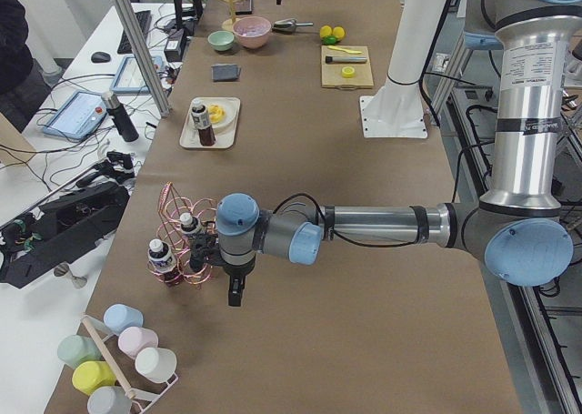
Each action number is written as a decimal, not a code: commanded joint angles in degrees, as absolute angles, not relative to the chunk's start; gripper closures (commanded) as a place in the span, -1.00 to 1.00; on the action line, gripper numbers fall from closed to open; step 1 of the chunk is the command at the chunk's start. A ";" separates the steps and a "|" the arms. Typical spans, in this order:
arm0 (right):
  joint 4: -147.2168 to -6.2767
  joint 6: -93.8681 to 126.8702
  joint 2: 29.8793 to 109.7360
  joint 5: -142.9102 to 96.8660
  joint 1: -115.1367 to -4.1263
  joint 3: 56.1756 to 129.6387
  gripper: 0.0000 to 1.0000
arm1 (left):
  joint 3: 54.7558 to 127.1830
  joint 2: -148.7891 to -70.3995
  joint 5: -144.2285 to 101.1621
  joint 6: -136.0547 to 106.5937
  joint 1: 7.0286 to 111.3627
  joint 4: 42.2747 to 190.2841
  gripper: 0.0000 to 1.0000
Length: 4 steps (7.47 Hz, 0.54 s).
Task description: Place donut on tray
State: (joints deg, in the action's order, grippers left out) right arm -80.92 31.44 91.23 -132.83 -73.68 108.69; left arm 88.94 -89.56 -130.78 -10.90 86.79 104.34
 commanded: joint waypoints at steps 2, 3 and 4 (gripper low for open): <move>-80.95 11.56 103.08 -133.95 -82.42 109.25 -0.39 | 88.95 -89.56 -130.78 -10.90 86.75 104.33 -0.98; -81.03 5.95 104.40 -133.77 -83.57 108.20 -0.41 | 88.95 -89.56 -130.78 -10.90 86.84 104.33 -0.98; -83.04 1.10 105.28 -133.68 -84.80 107.76 -0.56 | 88.95 -89.56 -130.78 -10.90 86.75 104.24 -0.98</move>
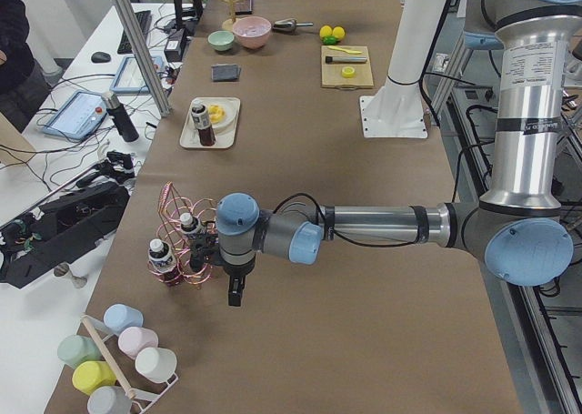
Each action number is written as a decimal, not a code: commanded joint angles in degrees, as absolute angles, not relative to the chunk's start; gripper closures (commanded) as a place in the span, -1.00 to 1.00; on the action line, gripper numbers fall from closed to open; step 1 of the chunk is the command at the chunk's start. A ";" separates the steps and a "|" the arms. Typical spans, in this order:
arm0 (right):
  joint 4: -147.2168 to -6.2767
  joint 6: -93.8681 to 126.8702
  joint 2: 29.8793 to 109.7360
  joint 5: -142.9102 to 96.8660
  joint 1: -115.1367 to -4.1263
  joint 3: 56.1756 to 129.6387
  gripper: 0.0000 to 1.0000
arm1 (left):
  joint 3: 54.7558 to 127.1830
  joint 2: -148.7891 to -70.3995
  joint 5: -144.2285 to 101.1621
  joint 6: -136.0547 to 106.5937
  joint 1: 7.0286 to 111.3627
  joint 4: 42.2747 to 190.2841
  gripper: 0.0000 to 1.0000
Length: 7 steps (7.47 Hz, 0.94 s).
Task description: Place donut on tray
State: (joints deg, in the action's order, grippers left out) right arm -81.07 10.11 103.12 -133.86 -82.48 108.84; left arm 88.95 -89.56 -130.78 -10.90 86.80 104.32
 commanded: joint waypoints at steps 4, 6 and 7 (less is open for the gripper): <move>-93.87 -17.67 105.29 -132.01 -91.92 105.39 -1.00 | 88.95 -89.56 -130.78 -10.90 86.84 104.24 -0.98; -93.43 -16.79 105.38 -132.45 -92.72 104.25 -1.00 | 88.95 -89.56 -130.78 -10.90 86.84 104.24 -0.98; -93.43 -16.70 105.29 -132.63 -93.07 103.98 -1.00 | 88.95 -89.56 -130.78 -10.90 86.84 104.24 -0.98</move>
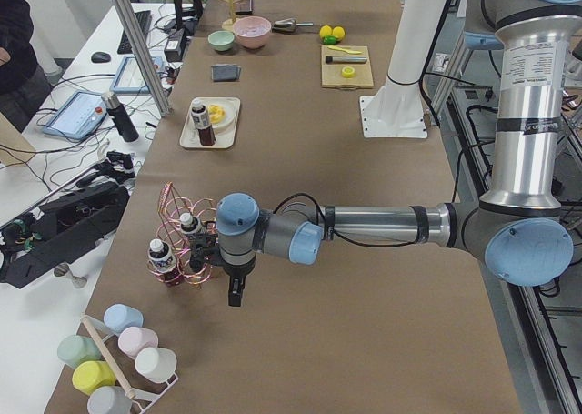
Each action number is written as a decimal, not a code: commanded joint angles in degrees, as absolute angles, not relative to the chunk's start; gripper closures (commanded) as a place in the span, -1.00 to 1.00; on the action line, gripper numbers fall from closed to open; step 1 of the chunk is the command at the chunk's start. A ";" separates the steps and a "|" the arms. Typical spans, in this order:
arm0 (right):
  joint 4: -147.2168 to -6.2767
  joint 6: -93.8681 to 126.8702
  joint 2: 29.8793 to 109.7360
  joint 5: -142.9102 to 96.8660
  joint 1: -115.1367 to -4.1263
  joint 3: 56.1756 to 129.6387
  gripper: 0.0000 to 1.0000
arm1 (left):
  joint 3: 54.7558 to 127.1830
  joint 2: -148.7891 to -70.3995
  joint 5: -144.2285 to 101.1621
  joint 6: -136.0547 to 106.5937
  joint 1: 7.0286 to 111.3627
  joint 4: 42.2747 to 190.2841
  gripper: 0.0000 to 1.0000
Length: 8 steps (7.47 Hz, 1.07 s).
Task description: Place donut on tray
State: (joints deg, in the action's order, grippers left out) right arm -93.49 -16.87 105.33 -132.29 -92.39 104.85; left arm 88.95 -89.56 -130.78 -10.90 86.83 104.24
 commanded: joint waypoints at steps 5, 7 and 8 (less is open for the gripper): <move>-93.51 -12.57 105.03 -132.72 -93.25 103.98 -1.00 | 88.95 -89.56 -130.69 -10.90 86.84 104.24 -0.98; -93.43 -12.57 104.85 -132.71 -93.25 103.71 -1.00 | 88.95 -89.56 -130.78 -10.90 86.84 104.24 -0.98; -93.43 -12.57 104.85 -132.71 -93.25 103.62 -1.00 | 88.95 -89.47 -130.78 -10.90 86.84 104.24 -0.98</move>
